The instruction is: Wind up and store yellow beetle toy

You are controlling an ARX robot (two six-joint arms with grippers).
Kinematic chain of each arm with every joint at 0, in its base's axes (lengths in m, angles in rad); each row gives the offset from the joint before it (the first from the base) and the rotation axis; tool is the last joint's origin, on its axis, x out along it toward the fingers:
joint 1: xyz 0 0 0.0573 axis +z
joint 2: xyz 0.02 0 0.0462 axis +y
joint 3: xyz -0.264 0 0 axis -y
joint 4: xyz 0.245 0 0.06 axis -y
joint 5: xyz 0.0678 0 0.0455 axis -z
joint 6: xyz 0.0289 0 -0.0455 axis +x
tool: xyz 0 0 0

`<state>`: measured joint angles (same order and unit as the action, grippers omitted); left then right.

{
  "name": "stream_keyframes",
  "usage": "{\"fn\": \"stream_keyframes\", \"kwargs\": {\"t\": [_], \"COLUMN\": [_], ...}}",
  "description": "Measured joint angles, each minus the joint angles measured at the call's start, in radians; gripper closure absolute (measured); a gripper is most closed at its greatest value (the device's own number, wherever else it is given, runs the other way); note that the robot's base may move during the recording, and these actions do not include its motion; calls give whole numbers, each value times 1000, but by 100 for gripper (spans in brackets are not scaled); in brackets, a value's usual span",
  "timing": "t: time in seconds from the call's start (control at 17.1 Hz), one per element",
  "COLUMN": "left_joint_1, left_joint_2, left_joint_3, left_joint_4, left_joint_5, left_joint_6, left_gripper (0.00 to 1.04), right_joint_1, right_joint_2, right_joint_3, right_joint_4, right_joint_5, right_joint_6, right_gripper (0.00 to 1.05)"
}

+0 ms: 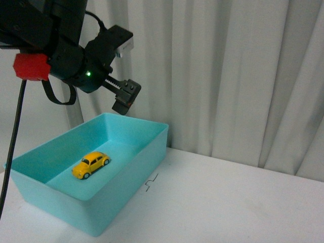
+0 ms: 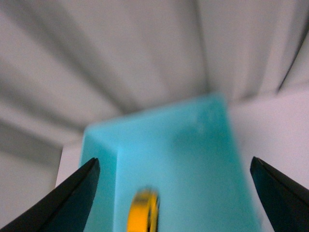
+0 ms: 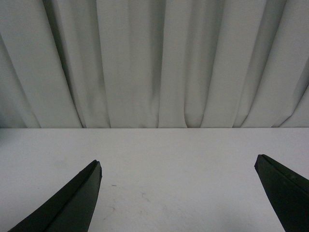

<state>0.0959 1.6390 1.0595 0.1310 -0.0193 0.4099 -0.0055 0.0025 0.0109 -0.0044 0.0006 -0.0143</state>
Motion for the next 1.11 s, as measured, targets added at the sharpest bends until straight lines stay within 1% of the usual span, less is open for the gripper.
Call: {"fn": "stream_keyframes", "kwargs": {"t": [0.06,0.12,0.18,0.23,0.29,0.41,0.59,0.76,1.11], "left_joint_1": [-16,-35,-42,-43,-80,-101,-99,-97,-97], "left_joint_2": [-90,-234,-394,-496,-557,-592,-650,-749,-939], "left_joint_3": [-130,-290,-423,-508,-583,-710,-772,-849,-965], "left_joint_4": [250,420,474,503,528,536,550,549,465], "left_joint_5": [76,82,79,72,24,25,20,18,19], "left_joint_6": [-97,-220,-304,-349,-378,-390,-401,-404,-404], "left_gripper": [19,31,44,54,67,91,103,103,103], "right_joint_1": [0,0,0,0,0,0,0,0,0], "right_joint_2": [0,0,0,0,0,0,0,0,0], "right_joint_3": [0,0,0,0,0,0,0,0,0], "right_joint_4": [0,0,0,0,0,0,0,0,0], "right_joint_5": [0,0,0,0,0,0,0,0,0], "right_joint_6": [0,0,0,0,0,0,0,0,0], "right_gripper": [7,7,7,7,7,7,7,7,7]}}
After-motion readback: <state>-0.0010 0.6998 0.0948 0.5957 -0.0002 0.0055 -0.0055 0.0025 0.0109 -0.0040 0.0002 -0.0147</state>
